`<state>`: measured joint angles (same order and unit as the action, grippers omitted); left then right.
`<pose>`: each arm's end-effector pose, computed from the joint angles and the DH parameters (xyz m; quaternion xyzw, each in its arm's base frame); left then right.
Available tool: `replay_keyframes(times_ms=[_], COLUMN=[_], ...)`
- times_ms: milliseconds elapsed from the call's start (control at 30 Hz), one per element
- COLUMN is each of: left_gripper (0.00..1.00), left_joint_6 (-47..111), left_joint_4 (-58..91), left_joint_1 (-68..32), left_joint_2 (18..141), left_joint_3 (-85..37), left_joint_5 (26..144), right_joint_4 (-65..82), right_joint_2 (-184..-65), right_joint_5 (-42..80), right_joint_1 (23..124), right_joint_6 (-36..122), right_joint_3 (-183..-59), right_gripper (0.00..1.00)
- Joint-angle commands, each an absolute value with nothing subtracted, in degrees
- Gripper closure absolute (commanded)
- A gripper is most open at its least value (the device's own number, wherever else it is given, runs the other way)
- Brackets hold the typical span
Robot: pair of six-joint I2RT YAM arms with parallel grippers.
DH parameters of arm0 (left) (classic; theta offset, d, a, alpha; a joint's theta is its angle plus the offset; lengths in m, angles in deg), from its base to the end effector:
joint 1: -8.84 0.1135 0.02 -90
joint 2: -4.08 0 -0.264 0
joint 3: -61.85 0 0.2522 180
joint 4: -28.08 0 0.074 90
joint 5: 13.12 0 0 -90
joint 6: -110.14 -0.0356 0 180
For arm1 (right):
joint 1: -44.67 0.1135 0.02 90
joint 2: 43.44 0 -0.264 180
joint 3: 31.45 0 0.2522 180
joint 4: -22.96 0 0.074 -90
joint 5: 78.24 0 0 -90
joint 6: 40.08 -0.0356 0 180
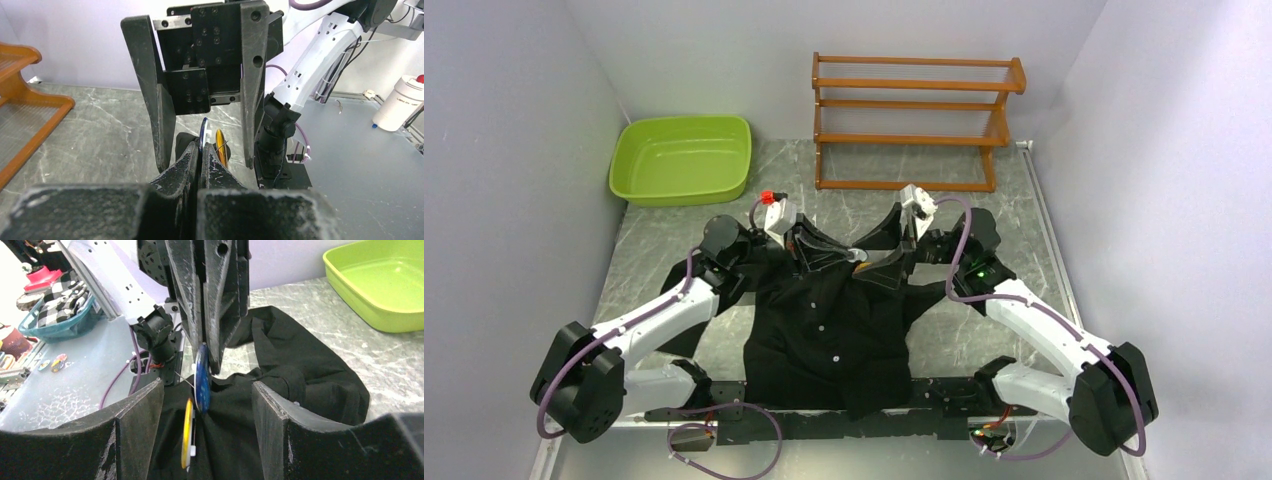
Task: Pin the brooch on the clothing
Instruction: Pin the brooch to the clothes.
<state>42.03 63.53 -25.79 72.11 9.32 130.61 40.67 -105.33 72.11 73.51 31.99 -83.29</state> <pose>0.1924 -0.1677 0.3234 0.4246 0.4678 -0.5743 0.5207 0.1907 0.1403 0.3146 -0.4308 0.5305 0.5620 0.4660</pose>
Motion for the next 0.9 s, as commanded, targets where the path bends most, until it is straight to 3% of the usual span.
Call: replay_keyframes(times_ms=[0, 300, 400, 500, 867], left_gripper=[0.97, 0.97, 0.97, 0.97, 0.97], left_joint_6=[40.45, 40.12, 39.84, 39.07, 37.64], left_joint_4=[62.67, 62.12, 61.52, 60.38, 58.93], left_joint_1=[-25.70, -25.70, -25.70, -25.70, -25.70], left_joint_2=[69.64, 69.06, 68.56, 67.66, 64.19], left_joint_3=[8.45, 8.55, 8.32, 8.23, 9.82], left_joint_5=[130.39, 130.12, 129.92, 129.23, 125.45], right_joint_4=[46.25, 44.80, 43.11, 43.56, 59.02], right_joint_2=[-106.04, -107.45, -107.34, -107.10, -107.08], right_joint_5=[71.89, 70.90, 69.33, 67.40, 61.71], right_joint_1=[74.50, 75.17, 75.19, 75.17, 75.17], right_joint_6=[30.56, 31.15, 31.53, 30.39, 17.13], right_joint_3=[-86.12, -86.93, -87.12, -86.69, -81.63], right_gripper=[0.36, 0.85, 0.96, 1.00, 0.98])
